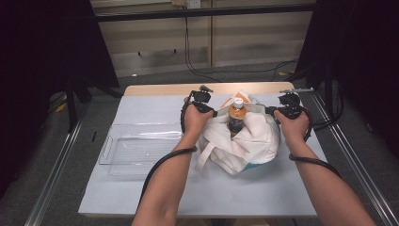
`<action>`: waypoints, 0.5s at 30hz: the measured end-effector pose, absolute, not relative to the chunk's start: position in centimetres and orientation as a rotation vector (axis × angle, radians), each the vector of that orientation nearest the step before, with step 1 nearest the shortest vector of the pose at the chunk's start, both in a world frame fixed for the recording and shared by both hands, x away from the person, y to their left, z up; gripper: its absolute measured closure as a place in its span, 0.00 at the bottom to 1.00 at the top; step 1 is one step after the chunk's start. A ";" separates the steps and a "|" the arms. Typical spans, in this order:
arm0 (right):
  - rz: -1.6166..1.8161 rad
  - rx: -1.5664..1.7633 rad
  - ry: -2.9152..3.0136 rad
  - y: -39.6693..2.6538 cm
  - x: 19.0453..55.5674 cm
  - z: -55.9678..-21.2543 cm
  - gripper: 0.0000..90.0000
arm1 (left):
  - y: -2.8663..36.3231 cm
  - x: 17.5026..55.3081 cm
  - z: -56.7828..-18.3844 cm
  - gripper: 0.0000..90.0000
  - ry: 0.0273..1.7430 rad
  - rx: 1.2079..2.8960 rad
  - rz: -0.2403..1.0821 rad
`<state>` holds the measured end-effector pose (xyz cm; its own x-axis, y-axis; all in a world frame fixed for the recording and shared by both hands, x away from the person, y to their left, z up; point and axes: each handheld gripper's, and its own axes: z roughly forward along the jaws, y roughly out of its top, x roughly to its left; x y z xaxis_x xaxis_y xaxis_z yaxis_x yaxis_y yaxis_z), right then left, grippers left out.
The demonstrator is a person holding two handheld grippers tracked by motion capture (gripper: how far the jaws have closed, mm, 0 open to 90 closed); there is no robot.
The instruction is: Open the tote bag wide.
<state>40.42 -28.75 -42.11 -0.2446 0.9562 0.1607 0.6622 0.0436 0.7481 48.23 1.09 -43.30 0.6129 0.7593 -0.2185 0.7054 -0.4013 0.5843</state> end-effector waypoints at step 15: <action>1.023 1.688 1.954 -29.2 40.7 -43.6 0.90 | 2.7 49.1 -42.5 0.97 1.205 2.072 0.124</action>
<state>40.70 -29.19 -43.60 -0.2196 0.9584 0.1824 0.6959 0.0229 0.7178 49.13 2.68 -42.46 0.5574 0.7881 -0.2612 0.7181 -0.2998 0.6280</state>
